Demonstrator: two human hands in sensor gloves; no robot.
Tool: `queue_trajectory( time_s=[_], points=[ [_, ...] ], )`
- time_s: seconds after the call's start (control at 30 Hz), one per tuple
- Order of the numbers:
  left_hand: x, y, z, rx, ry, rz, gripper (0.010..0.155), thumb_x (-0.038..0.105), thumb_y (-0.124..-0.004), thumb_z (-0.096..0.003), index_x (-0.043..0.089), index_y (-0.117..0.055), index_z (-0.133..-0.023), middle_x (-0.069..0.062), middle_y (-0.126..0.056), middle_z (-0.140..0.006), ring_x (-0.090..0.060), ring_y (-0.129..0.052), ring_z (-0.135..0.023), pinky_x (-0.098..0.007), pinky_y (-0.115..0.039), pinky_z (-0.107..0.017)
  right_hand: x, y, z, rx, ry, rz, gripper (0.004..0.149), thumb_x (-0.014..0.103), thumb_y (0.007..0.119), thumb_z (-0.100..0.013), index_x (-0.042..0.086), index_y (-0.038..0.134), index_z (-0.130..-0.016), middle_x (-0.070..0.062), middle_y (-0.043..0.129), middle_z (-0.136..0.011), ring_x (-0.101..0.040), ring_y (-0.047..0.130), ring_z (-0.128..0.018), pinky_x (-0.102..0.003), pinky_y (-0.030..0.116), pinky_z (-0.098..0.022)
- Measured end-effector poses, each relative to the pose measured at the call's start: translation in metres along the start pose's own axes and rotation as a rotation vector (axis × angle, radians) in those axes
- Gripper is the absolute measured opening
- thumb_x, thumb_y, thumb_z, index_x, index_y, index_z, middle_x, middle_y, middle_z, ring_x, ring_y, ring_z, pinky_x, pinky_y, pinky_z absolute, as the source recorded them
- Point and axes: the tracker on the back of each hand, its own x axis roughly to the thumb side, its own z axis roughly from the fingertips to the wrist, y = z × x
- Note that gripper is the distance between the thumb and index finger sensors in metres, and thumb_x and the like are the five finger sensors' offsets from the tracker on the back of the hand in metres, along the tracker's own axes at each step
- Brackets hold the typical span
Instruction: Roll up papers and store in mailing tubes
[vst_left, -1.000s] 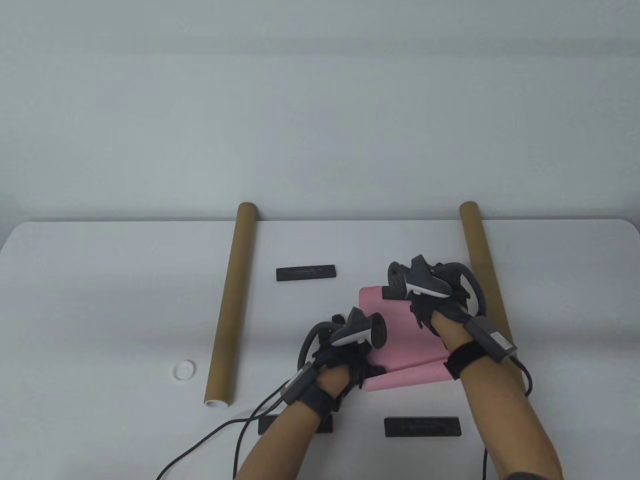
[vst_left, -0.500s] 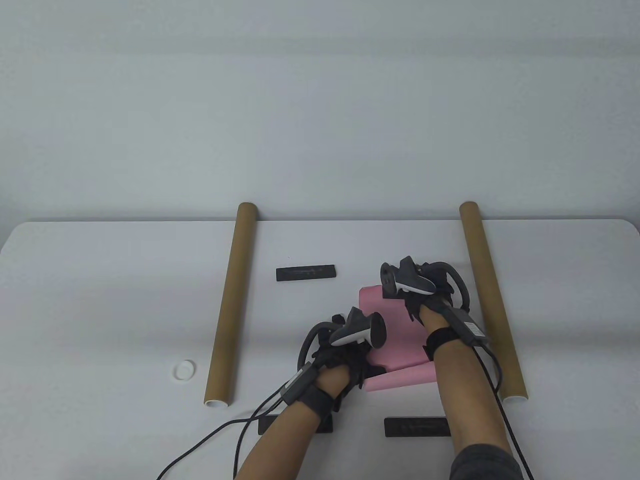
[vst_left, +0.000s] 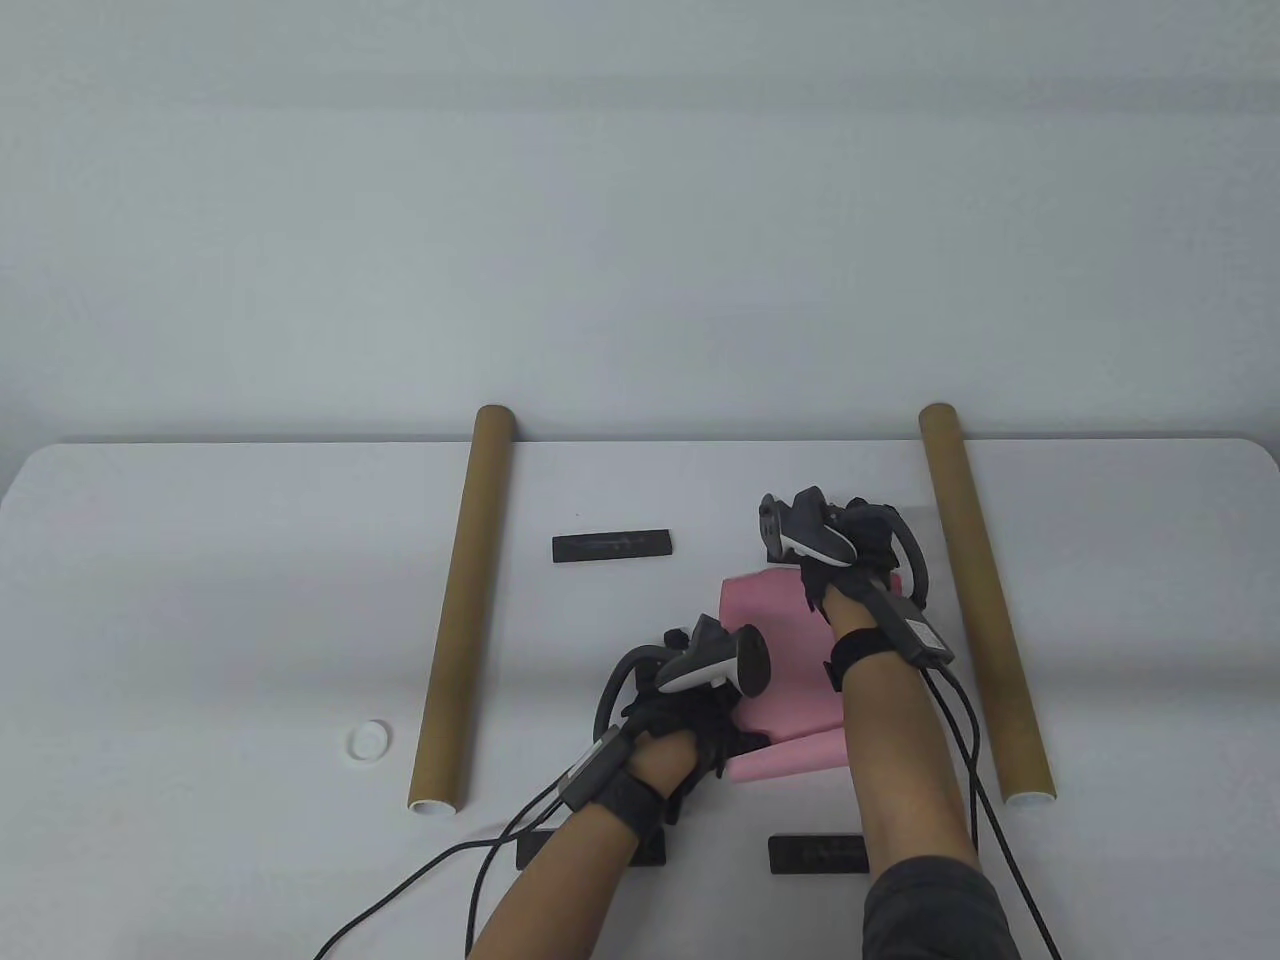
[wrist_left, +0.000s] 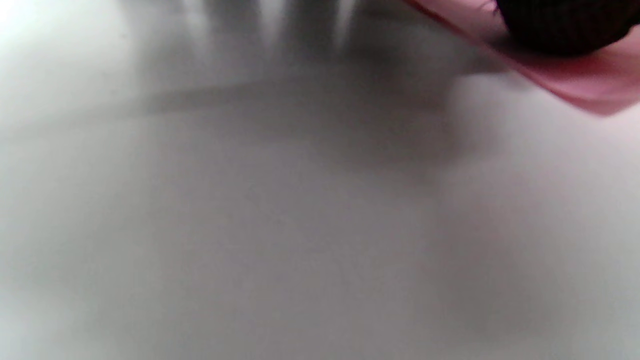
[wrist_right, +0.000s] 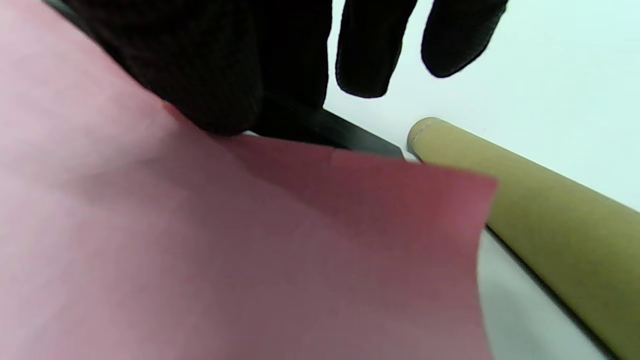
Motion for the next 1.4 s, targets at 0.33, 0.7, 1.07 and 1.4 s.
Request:
queue_trajectory(
  time_s=[0.33, 0.7, 1.07, 1.4],
  points=[
    [-0.001, -0.001, 0.000, 0.002, 0.001, 0.011, 0.093, 0.077, -0.062, -0.0296, 0.047, -0.016, -0.105, 0.005, -0.010, -0.116, -0.044, -0.016, -0.108, -0.067, -0.035, -0.074, 0.004, 0.007, -0.004, 0.073, 0.004, -0.012, 0.061, 0.035, 0.089, -0.048, 0.033, 0.068, -0.105, 0.006, 0.075, -0.109, -0.037, 0.069, -0.108, -0.064, 0.060, -0.078],
    [-0.001, 0.000, 0.000, -0.008, 0.004, 0.006, 0.094, 0.077, -0.063, -0.0296, 0.047, -0.016, -0.105, 0.005, -0.010, -0.116, -0.045, -0.017, -0.107, -0.065, -0.035, -0.076, -0.044, -0.050, 0.063, -0.058, -0.200, -0.015, 0.063, 0.035, 0.091, -0.046, 0.022, 0.070, -0.104, -0.005, 0.078, -0.105, -0.041, 0.076, -0.101, -0.065, 0.065, -0.071],
    [-0.002, 0.002, -0.001, -0.008, 0.002, -0.002, 0.094, 0.077, -0.066, -0.0295, 0.047, -0.017, -0.105, 0.005, -0.012, -0.116, -0.044, -0.019, -0.108, -0.062, -0.037, -0.077, -0.060, -0.009, 0.216, -0.023, -0.485, -0.105, 0.079, 0.060, 0.088, -0.042, 0.018, 0.070, -0.106, -0.009, 0.074, -0.107, -0.047, 0.067, -0.104, -0.069, 0.062, -0.071],
    [-0.002, 0.008, 0.000, 0.024, 0.007, -0.025, 0.096, 0.076, -0.071, -0.0283, 0.045, -0.025, -0.106, 0.003, -0.021, -0.117, -0.043, -0.030, -0.110, -0.059, -0.043, -0.078, -0.067, 0.036, 0.208, -0.039, -0.421, -0.176, 0.048, 0.042, 0.098, -0.040, 0.021, 0.086, -0.082, -0.007, 0.088, -0.089, -0.041, 0.077, -0.096, -0.066, 0.065, -0.070]
  ],
)
